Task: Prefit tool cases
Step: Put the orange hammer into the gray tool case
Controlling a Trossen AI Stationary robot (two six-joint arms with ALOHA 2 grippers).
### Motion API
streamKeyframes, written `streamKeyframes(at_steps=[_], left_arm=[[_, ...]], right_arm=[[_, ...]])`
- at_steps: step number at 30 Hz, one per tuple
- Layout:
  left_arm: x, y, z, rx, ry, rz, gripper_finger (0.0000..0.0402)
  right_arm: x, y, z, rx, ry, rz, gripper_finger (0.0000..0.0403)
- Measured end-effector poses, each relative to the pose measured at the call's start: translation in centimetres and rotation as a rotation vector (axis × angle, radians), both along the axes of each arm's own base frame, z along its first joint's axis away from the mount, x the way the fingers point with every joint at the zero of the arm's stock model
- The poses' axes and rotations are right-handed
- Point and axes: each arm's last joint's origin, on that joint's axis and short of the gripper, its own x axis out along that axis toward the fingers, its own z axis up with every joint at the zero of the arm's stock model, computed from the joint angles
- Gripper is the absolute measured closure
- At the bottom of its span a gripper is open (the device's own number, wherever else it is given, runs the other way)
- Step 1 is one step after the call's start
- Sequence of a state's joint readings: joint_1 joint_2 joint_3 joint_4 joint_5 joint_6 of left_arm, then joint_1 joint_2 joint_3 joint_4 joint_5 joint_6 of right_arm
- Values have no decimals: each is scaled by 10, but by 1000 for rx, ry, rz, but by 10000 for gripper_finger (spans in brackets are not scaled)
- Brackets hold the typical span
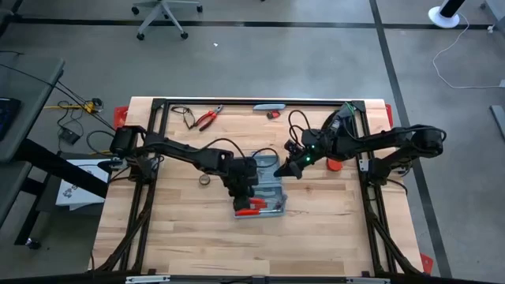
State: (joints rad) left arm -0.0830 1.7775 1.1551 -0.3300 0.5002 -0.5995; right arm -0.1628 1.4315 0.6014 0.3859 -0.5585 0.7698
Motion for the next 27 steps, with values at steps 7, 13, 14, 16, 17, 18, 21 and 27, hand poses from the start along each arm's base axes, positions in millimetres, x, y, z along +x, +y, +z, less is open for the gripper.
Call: streamKeyframes(at_steps=[7, 13, 14, 16, 17, 18, 21, 27], left_arm=[[-5, 4, -17, -123, 110, 123, 368], [-10, 6, -26, -144, 126, 145, 368], [-10, 6, -26, -146, 122, 147, 368], [-9, 6, -26, -148, 117, 157, 368], [-9, 6, -26, -147, 119, 164, 368], [-9, 6, -26, -146, 120, 170, 368], [-8, 7, -27, -124, 114, 191, 365], [-8, 9, -31, -61, 109, 246, 322]], right_arm=[[-1, 18, -7, -51, 70, 7, 316], [-4, 29, -12, -77, 130, 36, 316], [-4, 31, -13, -82, 131, 37, 316], [-4, 34, -13, -94, 140, 29, 316], [-4, 35, -14, -102, 143, 22, 316], [-4, 36, -14, -106, 142, 21, 316], [-4, 39, -14, -119, 146, 12, 316], [-5, 44, -15, -153, 155, 3, 316]])
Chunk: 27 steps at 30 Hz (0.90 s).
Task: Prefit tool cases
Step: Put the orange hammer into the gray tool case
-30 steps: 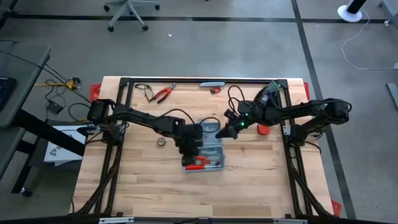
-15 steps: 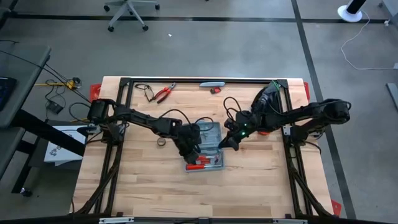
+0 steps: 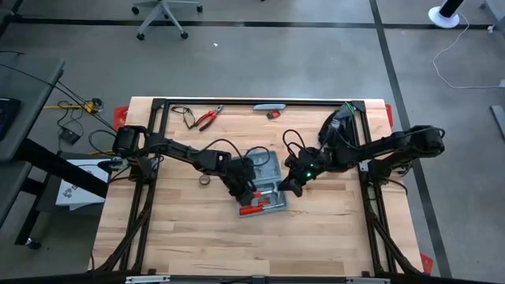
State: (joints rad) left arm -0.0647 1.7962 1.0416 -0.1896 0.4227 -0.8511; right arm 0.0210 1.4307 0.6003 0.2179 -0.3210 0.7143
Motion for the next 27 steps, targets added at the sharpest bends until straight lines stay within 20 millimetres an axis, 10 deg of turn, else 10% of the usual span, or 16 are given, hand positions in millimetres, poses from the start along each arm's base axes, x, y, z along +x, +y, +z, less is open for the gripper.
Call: streamKeyframes(at_steps=[27], left_arm=[[7, -1, -12, -156, -19, -116, 310]], right_arm=[[-7, 7, -9, -106, 97, -25, 316]])
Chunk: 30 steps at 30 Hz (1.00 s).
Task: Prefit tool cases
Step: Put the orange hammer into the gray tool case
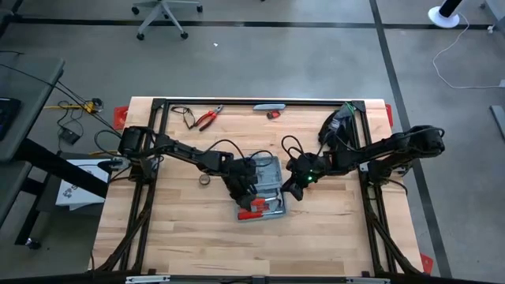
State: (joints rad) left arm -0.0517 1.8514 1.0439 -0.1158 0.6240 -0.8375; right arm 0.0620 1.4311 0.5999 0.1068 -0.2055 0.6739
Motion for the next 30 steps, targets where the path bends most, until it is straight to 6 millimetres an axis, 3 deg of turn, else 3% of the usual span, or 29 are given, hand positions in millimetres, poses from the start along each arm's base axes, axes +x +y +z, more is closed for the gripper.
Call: streamKeyframes(at_steps=[8, 23, 30], left_arm=[[-3, 1, -2, 37, 26, -5, 300], [-13, 12, -9, 123, 103, -31, 199], [-13, 11, -9, 99, 101, -46, 175]], right_arm=[[-1, 0, -1, -2, 10, 1, 316], [-1, 0, -1, -2, 14, 2, 316], [-1, 0, -1, -2, 14, 2, 316]])
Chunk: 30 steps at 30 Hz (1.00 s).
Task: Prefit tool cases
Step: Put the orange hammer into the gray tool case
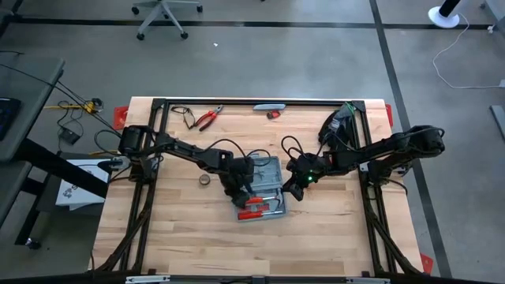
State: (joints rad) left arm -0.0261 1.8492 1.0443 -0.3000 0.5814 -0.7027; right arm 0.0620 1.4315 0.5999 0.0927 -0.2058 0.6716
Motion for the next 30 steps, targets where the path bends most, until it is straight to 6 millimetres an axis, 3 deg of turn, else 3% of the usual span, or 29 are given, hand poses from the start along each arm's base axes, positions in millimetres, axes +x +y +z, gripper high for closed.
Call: streamKeyframes(at_steps=[6, 12, 23, 27, 30], left_arm=[[-1, -1, 1, -100, 31, -5, 174], [-5, 1, 9, -73, 51, 21, 174], [-34, 3, 7, 17, 285, -35, 174], [-33, 4, 18, 110, 201, -21, 174], [-28, 6, 33, 164, 79, 15, 174]], right_arm=[[0, 0, 0, 1, 0, -1, 316], [0, 0, 0, 0, 0, -3, 316], [0, 5, 0, -8, 4, -38, 316], [-1, 14, 0, 17, 8, -40, 322], [-1, 22, -2, 4, 17, -65, 356]])
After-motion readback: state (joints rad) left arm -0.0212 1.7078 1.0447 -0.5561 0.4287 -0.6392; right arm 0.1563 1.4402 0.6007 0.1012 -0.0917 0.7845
